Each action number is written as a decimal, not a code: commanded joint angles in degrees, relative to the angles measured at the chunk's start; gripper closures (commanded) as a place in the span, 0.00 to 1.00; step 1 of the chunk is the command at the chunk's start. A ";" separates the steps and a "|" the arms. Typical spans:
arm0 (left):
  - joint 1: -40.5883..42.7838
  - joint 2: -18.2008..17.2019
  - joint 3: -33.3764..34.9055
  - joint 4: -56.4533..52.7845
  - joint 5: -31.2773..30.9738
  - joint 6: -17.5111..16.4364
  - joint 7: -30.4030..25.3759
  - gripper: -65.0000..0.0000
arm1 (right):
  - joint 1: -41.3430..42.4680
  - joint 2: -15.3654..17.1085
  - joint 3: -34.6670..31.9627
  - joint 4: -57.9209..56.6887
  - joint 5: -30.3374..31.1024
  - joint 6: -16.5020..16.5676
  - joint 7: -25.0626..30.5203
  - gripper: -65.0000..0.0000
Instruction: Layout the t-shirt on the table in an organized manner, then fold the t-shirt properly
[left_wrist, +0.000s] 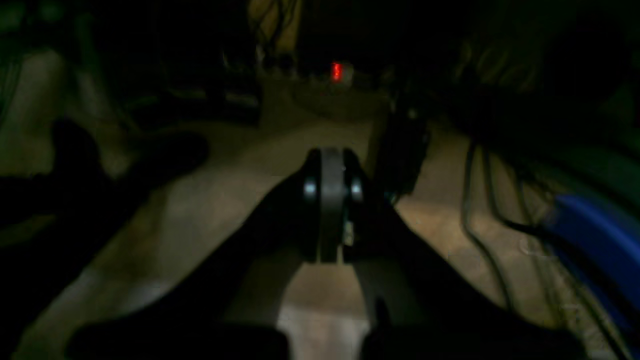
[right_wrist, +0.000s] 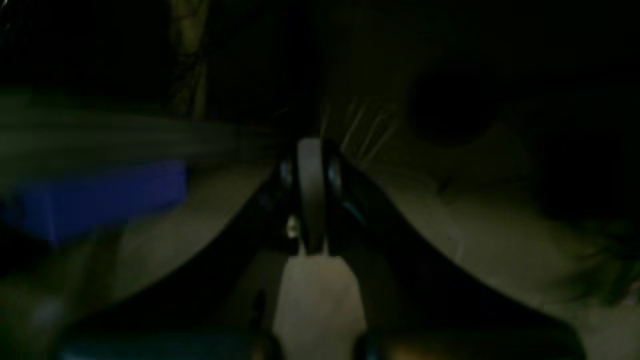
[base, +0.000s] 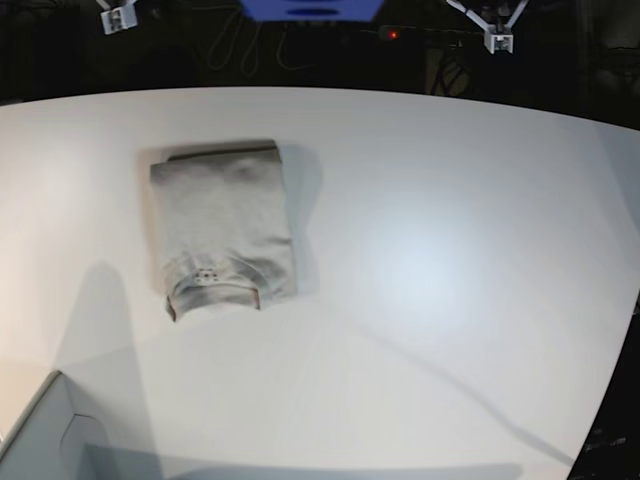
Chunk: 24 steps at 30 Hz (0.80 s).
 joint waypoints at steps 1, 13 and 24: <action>-1.83 -0.41 0.11 -2.90 0.31 -0.23 -2.06 1.00 | 0.72 0.55 -0.50 -2.34 0.80 0.80 1.60 1.00; -25.47 -2.08 16.11 -57.75 1.55 -0.23 -27.73 1.00 | 19.00 2.58 -7.01 -50.69 0.53 -22.28 22.44 1.00; -28.20 -0.76 20.24 -61.89 1.55 -0.23 -29.57 1.00 | 23.40 0.73 -19.75 -64.32 0.71 -62.10 27.45 1.00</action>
